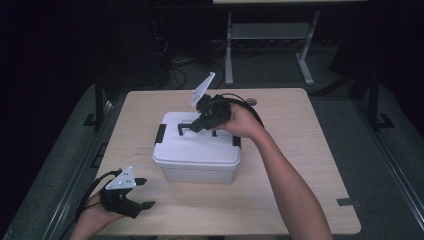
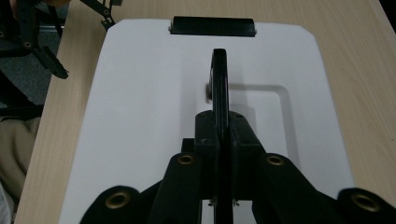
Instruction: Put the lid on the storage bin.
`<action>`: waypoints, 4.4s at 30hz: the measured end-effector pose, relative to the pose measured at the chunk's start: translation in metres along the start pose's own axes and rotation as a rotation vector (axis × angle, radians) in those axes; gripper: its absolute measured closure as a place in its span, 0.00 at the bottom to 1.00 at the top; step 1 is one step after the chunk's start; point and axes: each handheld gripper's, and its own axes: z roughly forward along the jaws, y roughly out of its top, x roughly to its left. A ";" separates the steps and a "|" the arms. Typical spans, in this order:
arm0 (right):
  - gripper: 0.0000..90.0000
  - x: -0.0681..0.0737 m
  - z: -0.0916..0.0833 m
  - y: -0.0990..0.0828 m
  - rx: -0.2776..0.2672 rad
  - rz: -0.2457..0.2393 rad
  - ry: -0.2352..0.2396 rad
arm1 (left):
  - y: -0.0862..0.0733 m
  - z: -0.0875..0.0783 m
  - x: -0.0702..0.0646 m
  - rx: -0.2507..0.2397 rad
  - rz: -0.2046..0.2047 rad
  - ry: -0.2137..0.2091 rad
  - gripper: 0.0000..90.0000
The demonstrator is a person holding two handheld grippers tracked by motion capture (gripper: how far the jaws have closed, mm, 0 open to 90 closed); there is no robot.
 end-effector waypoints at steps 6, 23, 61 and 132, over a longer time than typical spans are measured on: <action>0.93 -0.003 0.005 -0.002 0.010 0.003 0.005 | 0.003 -0.001 0.001 -0.006 0.011 0.002 0.23; 0.93 -0.002 0.008 -0.005 0.004 0.023 0.009 | 0.003 0.001 0.000 -0.002 0.018 -0.003 0.23; 0.69 0.010 -0.015 -0.010 -0.043 0.051 -0.007 | 0.004 -0.001 -0.004 -0.017 0.015 0.017 0.23; 0.38 0.022 -0.087 -0.072 -0.066 0.174 -0.132 | 0.003 0.005 -0.004 0.009 0.001 0.008 0.23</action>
